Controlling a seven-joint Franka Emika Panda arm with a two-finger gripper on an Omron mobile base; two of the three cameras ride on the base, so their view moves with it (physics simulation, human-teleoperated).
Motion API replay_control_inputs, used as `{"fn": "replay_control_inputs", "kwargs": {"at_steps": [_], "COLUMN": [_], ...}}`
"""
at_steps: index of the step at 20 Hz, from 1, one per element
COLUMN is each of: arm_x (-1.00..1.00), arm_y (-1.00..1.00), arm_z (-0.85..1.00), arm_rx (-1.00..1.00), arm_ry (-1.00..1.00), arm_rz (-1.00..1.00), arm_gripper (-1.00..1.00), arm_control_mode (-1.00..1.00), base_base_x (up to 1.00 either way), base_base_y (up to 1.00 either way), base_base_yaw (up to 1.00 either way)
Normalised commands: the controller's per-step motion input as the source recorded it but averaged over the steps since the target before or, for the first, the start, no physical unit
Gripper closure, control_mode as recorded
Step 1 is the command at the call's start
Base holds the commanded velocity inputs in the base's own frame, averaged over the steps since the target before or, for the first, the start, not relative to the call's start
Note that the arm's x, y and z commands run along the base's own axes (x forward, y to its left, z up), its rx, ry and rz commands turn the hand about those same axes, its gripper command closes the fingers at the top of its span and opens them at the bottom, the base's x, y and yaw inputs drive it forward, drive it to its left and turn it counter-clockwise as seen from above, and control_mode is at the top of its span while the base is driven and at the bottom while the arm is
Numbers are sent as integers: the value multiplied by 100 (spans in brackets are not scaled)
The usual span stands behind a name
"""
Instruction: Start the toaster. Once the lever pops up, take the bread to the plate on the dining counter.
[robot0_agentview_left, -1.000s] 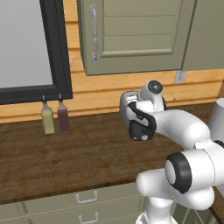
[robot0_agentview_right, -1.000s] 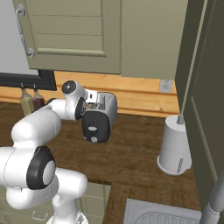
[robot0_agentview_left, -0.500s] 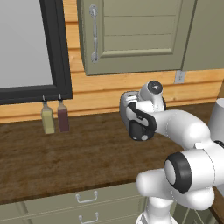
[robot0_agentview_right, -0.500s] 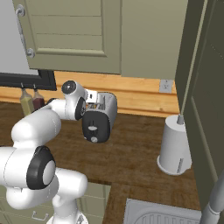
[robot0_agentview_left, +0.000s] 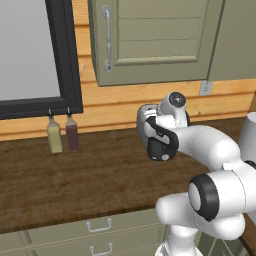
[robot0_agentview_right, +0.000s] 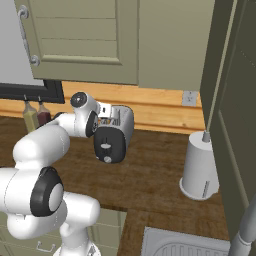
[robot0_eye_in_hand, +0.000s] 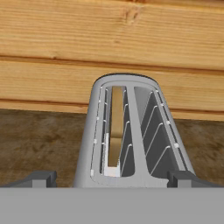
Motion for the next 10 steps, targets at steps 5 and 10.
{"fn": "replay_control_inputs", "kwargs": {"at_steps": [5,10], "arm_x": [0,0], "arm_y": [0,0], "arm_z": [0,0], "arm_rx": [0,0], "arm_ry": [0,0], "arm_rz": [0,0], "arm_gripper": [-100,-100], "arm_control_mode": [-100,-100], "base_base_x": [0,0], "base_base_y": [0,0], "base_base_yaw": [0,0]}}
